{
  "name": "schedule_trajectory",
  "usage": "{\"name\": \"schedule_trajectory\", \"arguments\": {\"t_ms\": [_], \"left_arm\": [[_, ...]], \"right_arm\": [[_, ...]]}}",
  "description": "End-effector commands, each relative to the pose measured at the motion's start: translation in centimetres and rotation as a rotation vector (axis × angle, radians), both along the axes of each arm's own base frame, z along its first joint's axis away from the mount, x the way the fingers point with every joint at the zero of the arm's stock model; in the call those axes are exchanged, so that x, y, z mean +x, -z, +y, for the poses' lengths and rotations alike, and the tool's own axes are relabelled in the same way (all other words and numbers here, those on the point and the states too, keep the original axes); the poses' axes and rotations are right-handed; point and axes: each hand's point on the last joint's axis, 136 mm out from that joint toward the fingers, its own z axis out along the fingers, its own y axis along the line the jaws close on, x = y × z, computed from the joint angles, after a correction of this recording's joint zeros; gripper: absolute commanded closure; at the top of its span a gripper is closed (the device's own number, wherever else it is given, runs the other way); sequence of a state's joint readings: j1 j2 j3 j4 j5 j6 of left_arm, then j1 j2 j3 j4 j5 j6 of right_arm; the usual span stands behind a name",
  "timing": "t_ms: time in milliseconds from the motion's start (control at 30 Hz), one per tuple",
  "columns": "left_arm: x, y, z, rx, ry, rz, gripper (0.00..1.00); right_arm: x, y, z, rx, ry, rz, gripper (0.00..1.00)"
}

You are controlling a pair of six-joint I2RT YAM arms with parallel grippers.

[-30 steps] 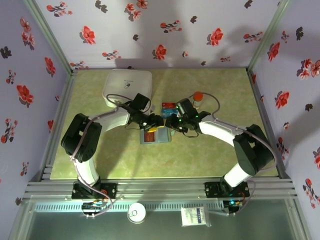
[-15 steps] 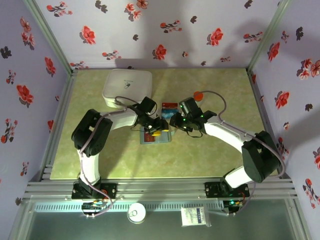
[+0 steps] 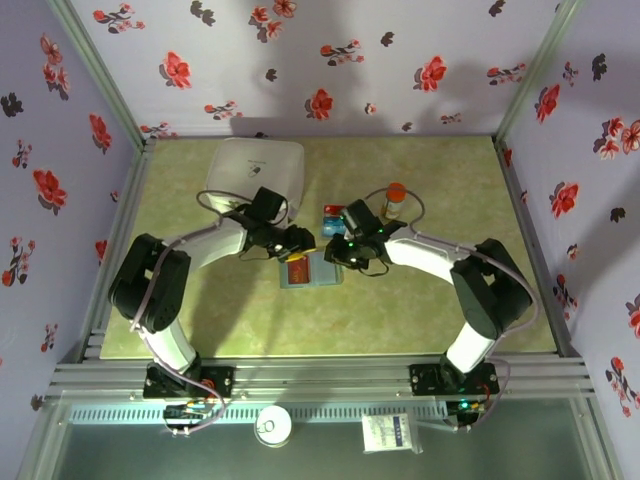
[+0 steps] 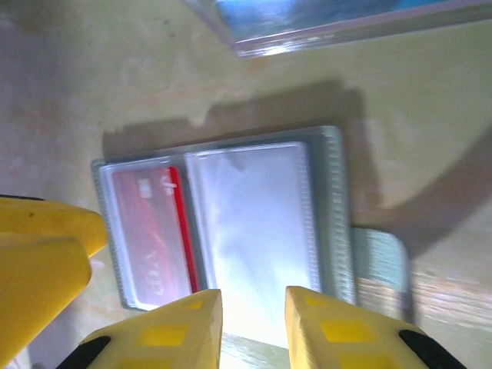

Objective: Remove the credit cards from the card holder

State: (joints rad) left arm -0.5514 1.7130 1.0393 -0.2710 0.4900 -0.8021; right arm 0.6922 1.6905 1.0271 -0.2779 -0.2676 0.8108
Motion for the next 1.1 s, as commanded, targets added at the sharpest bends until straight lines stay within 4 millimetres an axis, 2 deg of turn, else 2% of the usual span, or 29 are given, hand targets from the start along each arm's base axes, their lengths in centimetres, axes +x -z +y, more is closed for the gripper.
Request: {"name": "schedule_trajectory", "arguments": {"t_ms": [0, 167, 300, 567, 867, 1067], "left_arm": [[-0.9, 0.7, 2.5, 0.049, -0.021, 0.009, 0.59], [-1.8, 1.8, 4.6, 0.068, -0.048, 0.038, 0.74], [-2.3, 3.1, 5.0, 0.085, -0.046, 0.065, 0.86], [-2.3, 4.6, 5.2, 0.095, -0.045, 0.086, 1.0], [-2.4, 6.0, 5.8, 0.133, -0.04, 0.108, 1.0], [-2.7, 6.2, 6.2, 0.143, -0.046, 0.113, 1.0]], "right_arm": [[0.5, -0.8, 2.8, 0.052, -0.07, -0.019, 0.74], [0.3, 0.1, 4.8, 0.064, -0.127, -0.005, 0.76], [0.2, 0.8, 5.9, 0.077, -0.156, 0.018, 0.78], [-0.2, 2.2, 6.6, 0.074, -0.176, 0.052, 0.78], [-0.3, 2.5, 7.3, 0.101, -0.187, 0.068, 0.78], [-0.4, 3.1, 7.5, 0.101, -0.193, 0.083, 0.78]]}}
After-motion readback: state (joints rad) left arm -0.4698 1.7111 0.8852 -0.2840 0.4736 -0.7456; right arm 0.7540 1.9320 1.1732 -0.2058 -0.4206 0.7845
